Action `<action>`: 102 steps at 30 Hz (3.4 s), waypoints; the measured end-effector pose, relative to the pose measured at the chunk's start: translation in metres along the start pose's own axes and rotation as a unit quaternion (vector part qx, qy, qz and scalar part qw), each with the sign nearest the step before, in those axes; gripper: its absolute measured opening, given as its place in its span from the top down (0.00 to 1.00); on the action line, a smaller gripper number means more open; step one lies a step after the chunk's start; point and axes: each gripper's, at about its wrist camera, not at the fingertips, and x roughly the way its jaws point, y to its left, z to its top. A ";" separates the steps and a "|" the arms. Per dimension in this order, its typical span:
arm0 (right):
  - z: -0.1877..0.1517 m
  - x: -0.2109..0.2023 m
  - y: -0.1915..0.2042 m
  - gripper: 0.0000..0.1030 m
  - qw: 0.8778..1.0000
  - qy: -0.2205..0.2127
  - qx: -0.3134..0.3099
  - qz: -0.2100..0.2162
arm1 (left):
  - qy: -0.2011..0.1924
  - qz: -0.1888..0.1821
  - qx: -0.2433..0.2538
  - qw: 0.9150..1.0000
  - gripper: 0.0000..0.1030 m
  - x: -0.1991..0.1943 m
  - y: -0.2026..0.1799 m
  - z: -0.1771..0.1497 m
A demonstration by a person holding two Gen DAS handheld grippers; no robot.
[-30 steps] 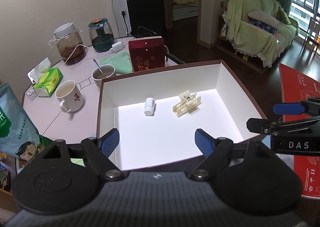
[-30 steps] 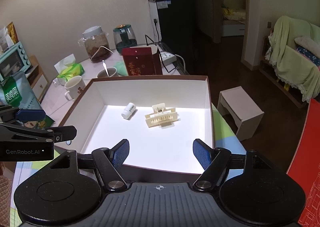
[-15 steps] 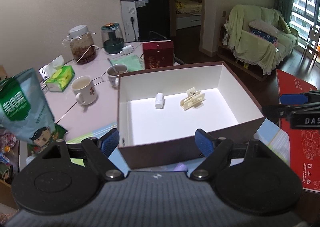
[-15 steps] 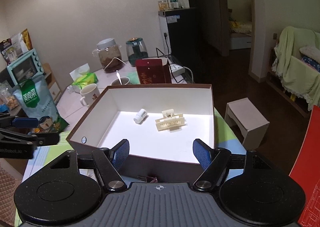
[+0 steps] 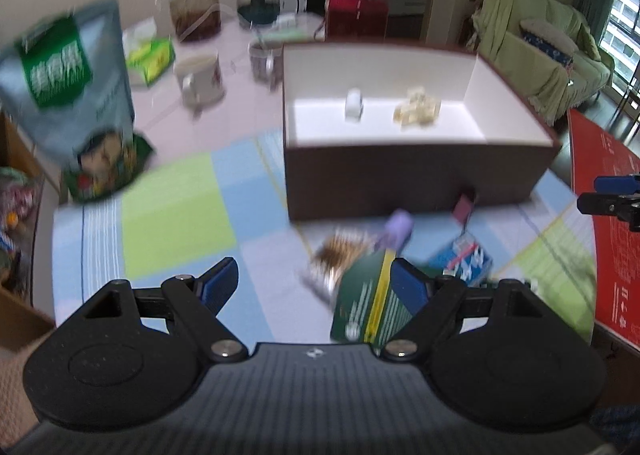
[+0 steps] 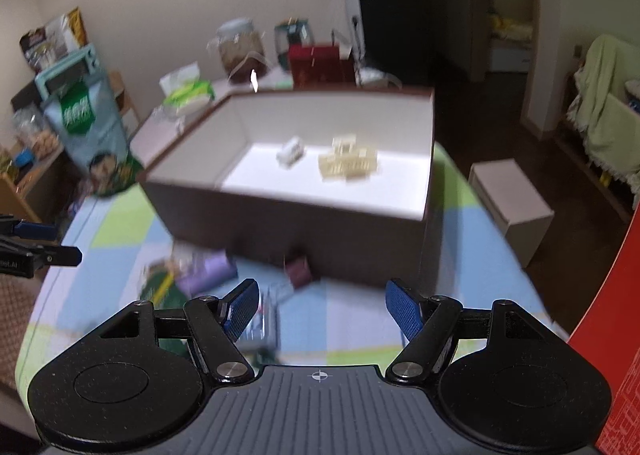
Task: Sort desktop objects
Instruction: 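Withdraw both grippers from the box back toward the remaining items, then grasp the white cream tube with the left gripper while the right gripper grasps the green lip-balm tube, then lift the cream tube and lip-balm tube toward the brown box with both grippers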
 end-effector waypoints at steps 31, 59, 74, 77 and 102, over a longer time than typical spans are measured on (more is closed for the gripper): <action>-0.061 0.089 0.015 0.29 0.961 0.112 -0.236 0.095 | 0.117 -0.011 -0.119 0.986 0.21 0.053 -0.028 -0.076; -0.061 0.101 0.007 0.29 0.938 0.127 -0.283 0.154 | 0.132 0.084 -0.129 0.979 0.55 0.062 -0.030 -0.087; -0.069 0.100 0.031 0.76 0.933 0.109 -0.312 0.145 | 0.097 0.028 -0.042 0.994 0.64 0.056 -0.053 -0.094; -0.070 0.099 0.035 0.76 0.937 0.116 -0.302 0.136 | 0.113 0.027 -0.024 0.993 0.63 0.059 -0.055 -0.094; -0.071 0.079 0.030 0.85 0.967 0.147 -0.167 0.123 | 0.104 -0.014 0.006 0.994 0.74 0.038 -0.063 -0.083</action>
